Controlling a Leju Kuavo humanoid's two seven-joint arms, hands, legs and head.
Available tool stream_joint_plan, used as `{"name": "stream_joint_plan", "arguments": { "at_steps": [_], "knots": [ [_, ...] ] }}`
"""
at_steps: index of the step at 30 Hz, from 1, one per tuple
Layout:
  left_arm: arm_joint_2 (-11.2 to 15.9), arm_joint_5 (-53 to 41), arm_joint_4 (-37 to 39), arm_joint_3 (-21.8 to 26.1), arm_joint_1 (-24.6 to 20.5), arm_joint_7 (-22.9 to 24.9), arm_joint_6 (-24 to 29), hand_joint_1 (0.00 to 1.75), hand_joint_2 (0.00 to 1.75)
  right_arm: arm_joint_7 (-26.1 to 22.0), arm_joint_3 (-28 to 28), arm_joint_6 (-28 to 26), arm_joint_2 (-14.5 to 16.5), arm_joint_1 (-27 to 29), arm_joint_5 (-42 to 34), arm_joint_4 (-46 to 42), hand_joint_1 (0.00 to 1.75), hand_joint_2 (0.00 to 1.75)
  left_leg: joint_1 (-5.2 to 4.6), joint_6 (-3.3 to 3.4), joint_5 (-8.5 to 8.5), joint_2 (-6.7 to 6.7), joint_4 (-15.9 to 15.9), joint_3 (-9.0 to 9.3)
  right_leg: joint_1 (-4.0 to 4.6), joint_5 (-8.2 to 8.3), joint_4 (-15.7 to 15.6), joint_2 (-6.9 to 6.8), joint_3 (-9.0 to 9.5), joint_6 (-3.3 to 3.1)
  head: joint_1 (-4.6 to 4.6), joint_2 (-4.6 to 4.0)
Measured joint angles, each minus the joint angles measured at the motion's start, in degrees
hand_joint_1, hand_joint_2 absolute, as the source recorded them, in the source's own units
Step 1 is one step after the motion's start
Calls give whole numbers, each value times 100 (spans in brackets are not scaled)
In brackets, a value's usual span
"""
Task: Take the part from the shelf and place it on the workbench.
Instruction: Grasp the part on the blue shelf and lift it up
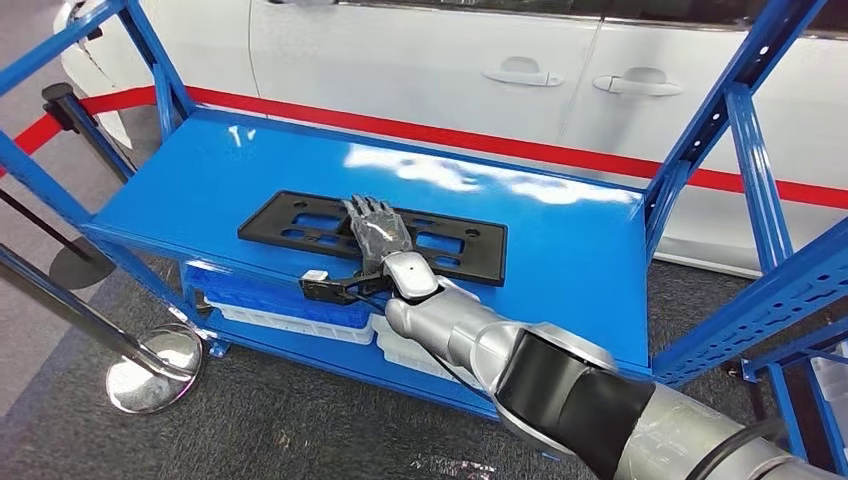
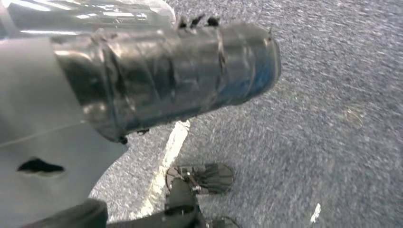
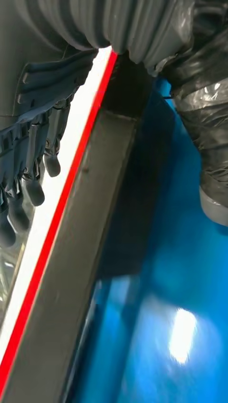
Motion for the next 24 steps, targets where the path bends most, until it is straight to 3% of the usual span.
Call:
{"name": "stream_joint_plan", "arguments": {
  "at_steps": [2,4,5,7,9,10,13,14,15,18,19,20,21,22,24],
  "knots": [
    [-4,-1,0,-1,8,0,0,0,0,251,80,31,-3,-2,249,20,0,175,12,-47,-305,2,715,-335,1,-7,-3,0,6,-28,-5,1],
    [-4,-2,0,-1,24,6,0,0,0,477,176,122,-10,-2,421,45,0,175,16,-63,-378,2,1146,-565,5,-15,-2,9,15,-38,-4,1],
    [-3,-3,0,-1,28,10,0,0,0,571,213,186,-13,-7,468,55,0,175,16,-56,-267,2,1054,-534,5,-19,-2,16,26,-39,-4,1],
    [-2,-10,0,-1,21,17,0,0,0,722,255,352,-15,-34,533,67,0,175,13,-12,102,1,355,-205,4,-33,-2,28,59,-24,-3,0],
    [-3,-19,0,-1,6,20,0,0,0,797,266,551,-31,-72,554,75,2,175,-15,39,278,-2,-265,122,25,-49,-5,35,75,17,0,0],
    [-3,-22,0,-1,0,20,1,0,0,817,268,656,-43,-87,555,79,31,175,-30,58,274,-5,-386,191,33,-51,-10,37,78,44,1,1],
    [-3,-29,0,-1,-3,21,2,0,0,832,269,905,-80,-117,506,96,157,175,-21,136,289,-1,-457,246,43,-61,-26,35,98,139,4,1],
    [-2,-33,0,-1,-5,21,2,0,0,827,269,990,-93,-121,477,105,172,175,-5,175,309,6,-493,267,43,-126,52,27,65,166,8,0],
    [0,-37,0,-2,-8,21,3,0,0,812,269,1084,-105,-121,445,116,175,175,11,214,330,15,-528,282,44,-257,255,18,-28,189,12,-1],
    [7,-41,0,-5,-7,20,5,0,0,718,269,1368,-122,-96,356,159,175,175,9,264,344,25,-544,274,33,-745,1299,3,-523,220,22,0],
    [7,-41,0,-7,-5,19,6,0,0,676,269,1453,-124,-87,326,172,175,175,7,264,344,25,-538,272,33,-766,1479,2,-608,226,24,1],
    [7,-34,0,-7,-4,13,-1,0,0,634,269,1528,-124,-83,303,181,175,175,7,263,343,25,-529,271,31,-683,1446,0,-591,227,24,1],
    [7,-5,0,-8,-4,-5,-31,0,0,592,269,1590,-123,-83,282,189,175,175,8,257,338,24,-515,271,30,-515,1197,-3,-466,220,24,1],
    [7,37,0,-8,-5,-32,-78,0,0,558,269,1630,-123,-88,267,194,175,175,9,244,330,22,-495,270,28,-319,810,-8,-268,206,25,1],
    [8,137,0,-8,-8,-100,-189,0,0,509,269,1664,-119,-113,255,199,175,175,-12,194,302,15,-442,251,40,-109,159,-13,59,166,21,0]
  ]
}}
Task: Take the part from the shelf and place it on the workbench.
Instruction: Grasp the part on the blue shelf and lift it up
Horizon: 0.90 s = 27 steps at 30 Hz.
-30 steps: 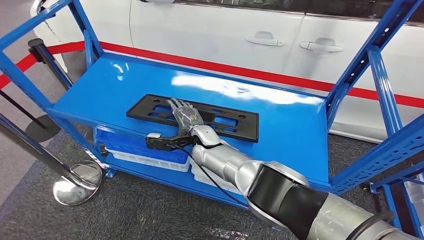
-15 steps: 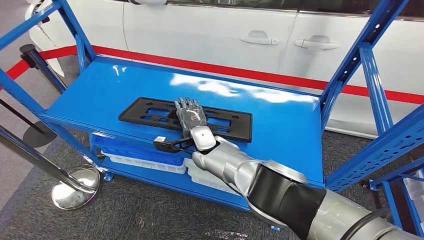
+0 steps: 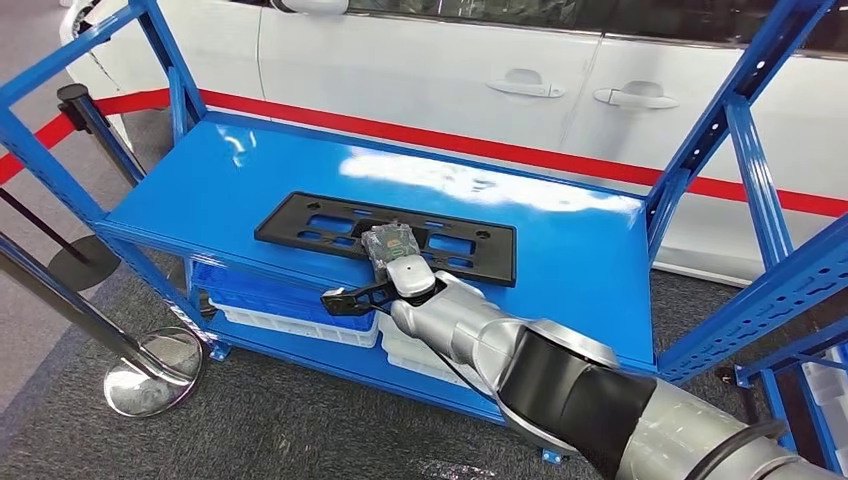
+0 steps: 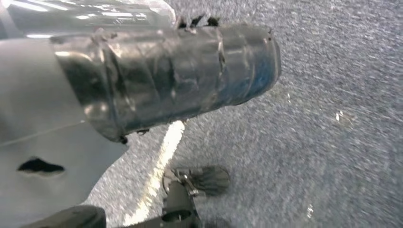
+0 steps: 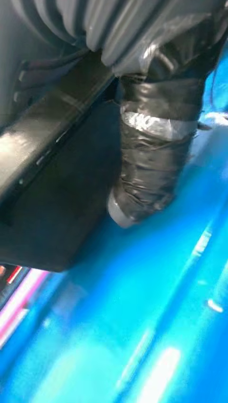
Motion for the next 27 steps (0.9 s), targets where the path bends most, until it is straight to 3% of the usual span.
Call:
{"name": "stream_joint_plan", "arguments": {
  "at_steps": [4,6,7,10,12,13,15,17,19,21,22,25,27],
  "knots": [
    [5,-35,0,0,-3,-128,29,0,0,-90,0,-1,13,-39,-15,3,175,175,4,-129,-3,-7,19,-14,22,38,-200,0,107,-114,-4,1],
    [6,-104,0,0,-6,-177,109,0,0,-157,0,-44,22,-57,-34,2,175,175,20,-188,-123,-7,173,-84,-8,76,-246,-14,133,-177,-13,0],
    [6,-132,0,0,-11,-206,150,0,0,-188,0,-84,26,-58,-49,2,175,175,29,-214,-272,-7,412,-194,-25,88,-263,-24,140,-195,-19,-1],
    [8,-172,0,0,-11,-315,269,0,0,-318,-1,-328,26,-47,-120,4,175,175,41,-276,-793,-4,1530,-707,-30,94,-266,-38,126,-205,-26,-1],
    [12,-176,0,0,7,-427,350,0,0,-503,-11,-647,14,-38,-224,1,175,175,45,-287,-820,-4,1818,-838,-30,93,-261,-39,122,-204,-26,-1],
    [14,-169,0,0,15,-496,387,0,0,-636,-22,-863,2,-34,-300,-7,175,175,47,-283,-687,-3,1644,-748,-32,92,-255,-33,122,-202,-26,-1],
    [21,-143,0,0,27,-661,460,0,0,-951,-70,-1386,-38,-28,-455,-100,175,175,53,-265,-308,-1,830,-336,-33,79,-233,-6,118,-180,-25,-1],
    [26,-98,0,0,37,-833,514,0,87,-1229,-146,-1942,-102,-27,-531,-316,175,175,32,-215,-113,-9,163,4,-18,71,-208,40,90,-122,-23,-1],
    [28,-69,0,0,56,-942,540,0,175,-1335,-219,-2239,-189,-16,-510,-622,175,175,1,-142,-120,-19,49,54,-4,88,-219,67,64,-54,-22,0],
    [27,-74,0,0,79,-1018,594,0,175,-1357,-288,-2366,-287,29,-426,-949,175,175,13,-61,-85,-23,17,48,-8,58,-201,59,35,5,-20,0],
    [27,-78,0,0,87,-1059,641,0,175,-1395,-329,-2482,-343,73,-343,-1136,175,175,22,-19,-67,-26,-4,47,-9,-32,-81,47,-28,28,-13,0],
    [39,-64,0,5,123,-1143,769,0,175,-1497,-503,-2873,-537,295,56,-2000,175,175,9,58,-61,-32,-17,40,-8,-544,925,21,-516,52,13,1],
    [46,-33,0,16,156,-1139,790,0,175,-1453,-663,-2931,-670,482,342,-2799,175,175,-10,84,-84,-32,0,43,-3,-699,1480,21,-802,52,15,1]
  ]
}}
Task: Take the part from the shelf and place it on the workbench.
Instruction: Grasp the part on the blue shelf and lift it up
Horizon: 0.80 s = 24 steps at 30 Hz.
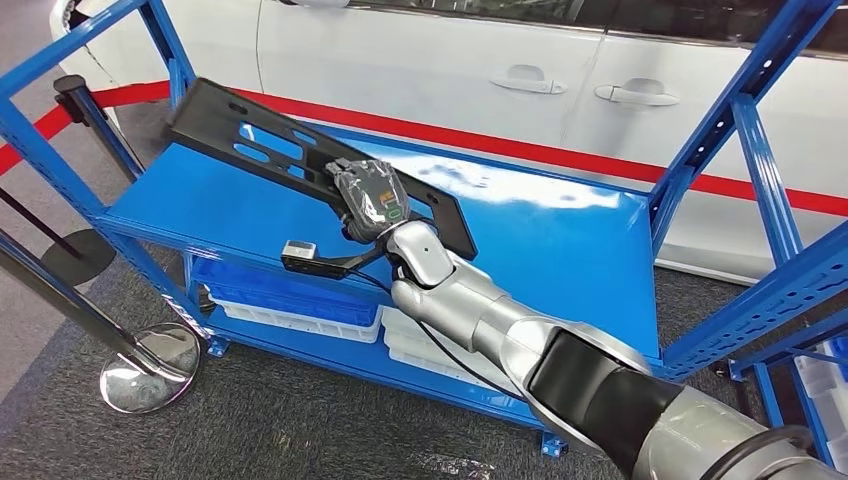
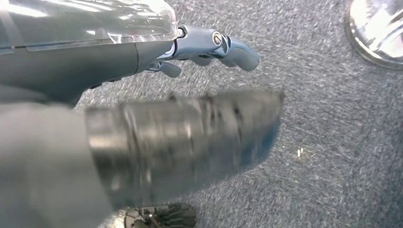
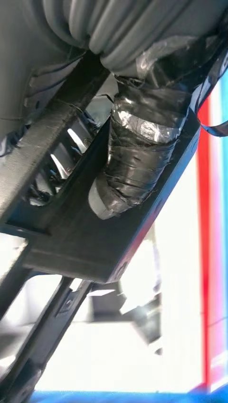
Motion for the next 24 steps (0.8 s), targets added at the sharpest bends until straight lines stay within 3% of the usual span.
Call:
{"name": "stream_joint_plan", "arguments": {
  "at_steps": [1,2,4,5,8,10,12,14,15,16,17,20,21,24],
  "knots": [
    [1,13,0,10,20,25,11,0,175,42,-111,-13,-73,115,176,-505,175,175,-4,5,-22,-5,19,6,2,97,-24,0,-7,-6,1,0],
    [1,18,0,21,39,56,30,0,175,79,-213,-40,-130,220,332,-954,175,175,-5,4,-49,-11,41,15,3,275,-237,-1,75,-15,1,0],
    [0,37,0,57,77,119,95,0,175,129,-443,-142,-258,433,606,-1963,175,175,-10,-16,-120,-22,104,26,5,675,-933,-5,372,-51,1,-1],
    [0,50,0,85,86,134,128,0,175,137,-548,-196,-323,532,658,-2477,175,175,-24,-36,-151,-29,144,14,7,762,-1214,0,493,-71,-2,-1],
    [7,88,0,173,120,170,192,0,175,84,-817,-279,-518,830,346,-3859,175,175,-36,-117,-162,-51,204,-23,24,793,-1506,19,626,-130,-7,0],
    [21,130,0,210,151,169,178,0,175,-60,-895,-270,-599,966,-346,-4346,175,175,-26,-181,-246,-32,268,-50,3,824,-1551,16,657,-185,-3,0],
    [28,182,0,248,171,104,86,0,175,-305,-930,-211,-664,1104,-1464,-4767,175,175,-7,-248,-559,-2,687,-211,-20,853,-1601,9,671,-235,-15,0],
    [28,227,0,281,191,29,-30,0,175,-634,-943,-86,-710,1218,-2623,-5182,175,175,14,-294,-909,6,1347,-456,-16,867,-1595,5,641,-260,-27,0],
    [30,243,0,298,202,11,-68,0,175,-792,-944,-6,-731,1262,-3062,-5355,175,175,20,-305,-980,6,1557,-520,-13,874,-1584,5,621,-266,-27,0],
    [31,253,0,320,212,1,-96,0,175,-944,-949,94,-749,1305,-3446,-5511,175,175,21,-302,-948,6,1570,-487,-9,882,-1570,5,602,-270,-27,0],
    [32,257,0,345,218,-3,-119,0,175,-1099,-959,225,-764,1346,-3816,-5647,175,175,20,-285,-825,5,1366,-342,-4,891,-1556,5,584,-269,-27,0],
    [52,258,0,389,212,-5,-170,0,175,-1574,-1033,822,-787,1432,-4977,-5939,175,175,-17,-171,-460,5,295,285,12,944,-1545,5,552,-235,-25,-1],
    [62,258,0,393,207,-4,-181,0,175,-1699,-1072,1020,-791,1453,-5280,-5998,175,175,-38,-138,-426,3,123,373,10,972,-1553,2,544,-206,-25,-1],
    [89,258,0,418,224,16,-201,0,175,-1879,-1176,1307,-808,1545,-5600,-6109,175,175,-57,-63,-299,-3,5,361,-4,1075,-1612,-13,519,-102,-26,-1]
  ]
}}
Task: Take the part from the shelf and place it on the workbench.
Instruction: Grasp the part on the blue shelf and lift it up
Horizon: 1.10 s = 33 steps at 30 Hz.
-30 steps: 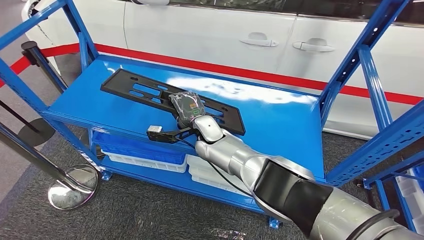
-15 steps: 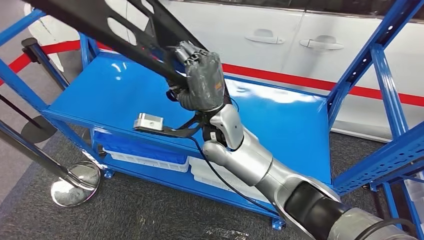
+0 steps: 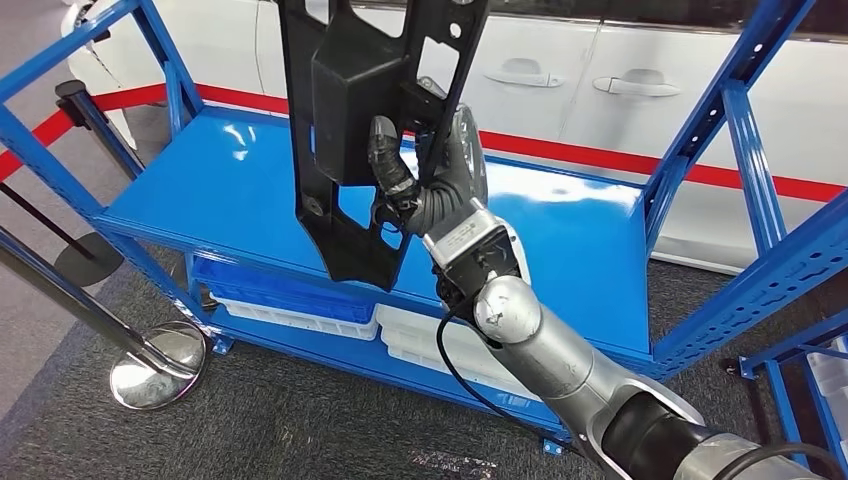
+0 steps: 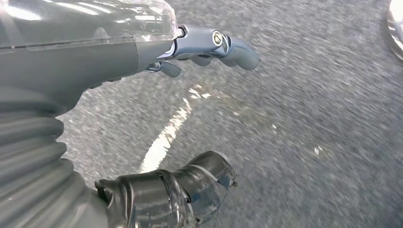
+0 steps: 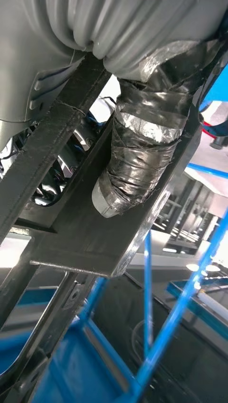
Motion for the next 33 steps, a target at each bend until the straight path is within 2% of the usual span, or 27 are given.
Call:
{"name": "stream_joint_plan", "arguments": {
  "at_steps": [1,2,3,5,6,7,8,10,11,12,13,15,16,17,18,20,21,22,23,24,25,27,28,29,30,31,33],
  "knots": [
    [7,1,0,5,11,13,-5,0,175,-19,-33,17,-10,30,-18,-26,175,175,16,28,80,10,-63,-21,4,-40,12,-3,-28,28,3,0],
    [12,2,0,7,20,23,-9,0,175,-26,-68,20,-21,50,-38,-45,175,175,38,64,168,26,-126,-51,8,-176,110,-3,-83,51,10,-1],
    [13,3,0,8,23,28,-12,0,175,-31,-105,20,-32,70,-65,-62,175,175,60,88,250,42,-175,-98,9,-408,331,-6,-167,71,19,-1],
    [18,9,0,15,28,29,-16,0,175,-39,-167,41,-43,120,-147,-80,175,175,61,113,361,55,-180,-233,-11,-925,1007,-10,-343,110,33,-1],
    [19,13,0,18,33,26,-20,0,175,-46,-192,71,-45,155,-204,-83,175,175,63,104,406,57,-168,-305,-25,-1064,1298,-12,-378,135,36,-1],
    [18,17,0,21,40,22,-25,0,175,-52,-213,109,-46,190,-260,-83,175,175,70,90,448,59,-147,-381,-43,-1086,1433,-14,-339,160,36,-1],
    [17,24,0,24,45,18,-28,0,175,-60,-227,149,-46,217,-310,-83,175,175,85,67,486,61,-114,-464,-62,-1006,1371,-17,-206,187,36,-1],
    [20,33,0,31,49,13,-34,0,175,-66,-250,196,-46,239,-363,-84,175,175,120,5,544,61,-6,-640,-105,-807,746,-22,280,242,38,1],
    [24,37,0,39,48,11,-36,0,175,-68,-258,209,-46,248,-378,-84,175,175,131,-33,567,59,58,-718,-100,-756,427,-6,499,238,45,1],
    [27,38,0,48,48,9,-37,0,175,-68,-266,224,-46,257,-391,-86,175,175,132,-71,588,53,109,-772,-95,-748,210,10,635,217,59,1],
    [31,38,0,57,49,11,-37,0,175,-64,-275,254,-48,265,-409,-87,175,175,125,-112,613,45,141,-810,-83,-776,106,28,681,179,68,1],
    [34,37,0,67,57,36,-28,0,175,-55,-286,356,-50,275,-466,-87,175,175,128,-198,671,32,134,-852,-77,-722,109,32,616,65,84,1],
    [35,37,0,69,65,60,-17,0,175,-50,-290,423,-52,273,-491,-85,175,175,137,-234,643,30,155,-888,-82,-690,94,16,582,8,79,1],
    [36,39,0,71,73,84,-4,0,175,-47,-290,485,-52,272,-504,-84,175,175,148,-263,532,31,243,-940,-89,-642,80,-4,545,-52,75,1],
    [36,42,0,73,79,102,11,0,175,-45,-290,538,-53,270,-500,-83,175,175,156,-285,326,31,445,-1023,-94,-591,66,-30,503,-102,68,1],
    [39,50,0,87,84,127,33,0,175,-40,-290,594,-53,271,-484,-82,175,175,158,-316,-170,33,1101,-1218,-77,-507,64,-81,407,-150,57,1],
    [43,52,0,95,86,133,40,0,175,-37,-290,604,-53,273,-479,-81,175,175,157,-326,-312,33,1422,-1293,-64,-469,68,-116,353,-156,56,1],
    [45,54,0,102,89,137,44,0,175,-32,-290,610,-53,274,-479,-79,175,175,156,-326,-329,33,1610,-1302,-50,-434,72,-155,301,-158,55,1],
    [47,54,0,105,92,139,45,0,175,-25,-290,616,-53,274,-485,-77,175,175,152,-313,-248,38,1617,-1217,-36,-402,76,-200,251,-158,56,1],
    [47,52,0,107,93,142,46,0,175,-19,-290,629,-53,274,-497,-75,175,175,142,-281,-114,61,1395,-1012,-21,-374,78,-248,211,-154,56,1],
    [48,50,0,107,92,145,49,0,175,-14,-290,645,-53,274,-511,-74,175,175,119,-234,-4,126,1044,-737,-8,-352,80,-298,187,-148,56,1],
    [61,41,0,108,76,151,58,0,175,-12,-290,685,-54,274,-558,-74,175,175,32,-127,36,350,328,-227,12,-319,72,-419,179,-119,60,1],
    [68,37,0,109,68,154,66,0,175,-13,-291,698,-55,276,-580,-74,175,175,-12,-84,14,422,141,-124,10,-305,63,-481,192,-99,55,1],
    [75,33,0,111,64,156,74,0,175,-14,-291,710,-55,278,-604,-73,175,175,-45,-50,3,439,54,-102,7,-288,45,-548,206,-70,51,1],
    [79,32,0,115,70,157,82,0,175,-14,-291,720,-56,280,-631,-73,175,175,-49,-21,52,382,15,-120,3,-273,24,-602,223,-40,45,1],
    [79,30,0,118,82,158,88,0,175,-16,-292,736,-58,280,-670,-71,175,175,-38,5,98,327,-49,-113,-2,-286,29,-581,220,-8,40,1],
    [78,23,0,121,104,163,94,0,175,-35,-298,798,-67,277,-793,-67,175,175,8,57,208,225,-157,-90,-9,-480,257,-363,123,48,52,1]
  ]
}}
